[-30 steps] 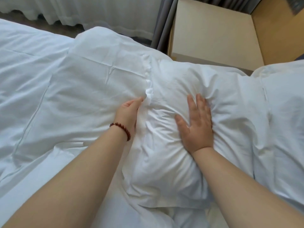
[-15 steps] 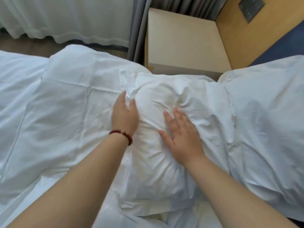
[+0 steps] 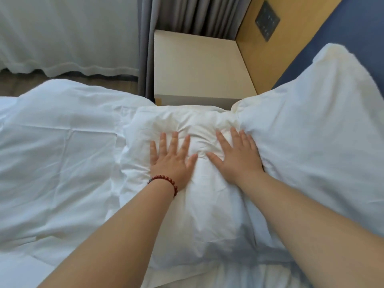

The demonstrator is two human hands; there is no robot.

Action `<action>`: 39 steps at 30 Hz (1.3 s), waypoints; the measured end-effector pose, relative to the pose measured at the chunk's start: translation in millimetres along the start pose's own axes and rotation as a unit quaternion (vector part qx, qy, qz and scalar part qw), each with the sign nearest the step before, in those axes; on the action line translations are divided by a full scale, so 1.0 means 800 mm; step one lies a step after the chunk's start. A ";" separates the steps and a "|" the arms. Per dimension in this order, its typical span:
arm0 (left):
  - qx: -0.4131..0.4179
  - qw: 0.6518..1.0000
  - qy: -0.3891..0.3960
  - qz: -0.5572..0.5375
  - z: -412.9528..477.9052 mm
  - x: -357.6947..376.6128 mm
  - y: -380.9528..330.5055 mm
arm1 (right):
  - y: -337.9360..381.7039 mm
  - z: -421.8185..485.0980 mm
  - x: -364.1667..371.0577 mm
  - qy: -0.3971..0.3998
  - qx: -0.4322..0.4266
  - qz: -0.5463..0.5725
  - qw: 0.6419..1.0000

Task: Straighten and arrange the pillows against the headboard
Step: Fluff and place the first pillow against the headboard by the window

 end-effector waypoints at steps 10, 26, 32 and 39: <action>-0.030 0.998 -0.058 0.009 -0.009 0.018 -0.011 | -0.072 0.109 0.028 -0.029 -0.002 0.051 0.998; -0.049 0.998 -0.005 0.035 0.001 0.031 -0.024 | -0.065 0.071 0.042 -0.030 -0.024 0.167 0.985; -0.065 0.996 0.042 -0.053 -0.040 0.009 -0.044 | -0.051 -0.073 0.063 -0.023 -0.011 0.119 0.993; -0.050 0.998 0.046 -0.014 -0.087 0.024 -0.060 | -0.052 -0.058 0.098 -0.046 -0.011 0.088 0.995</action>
Point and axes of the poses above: each hand's wrist, its own z-axis towards the middle knuckle, its own x-axis out of the palm, y = z × x, the point moved 2 cm from there along z, towards the middle knuckle, and after that the axes turned 3 degrees about -x, right-handed, at the moved point
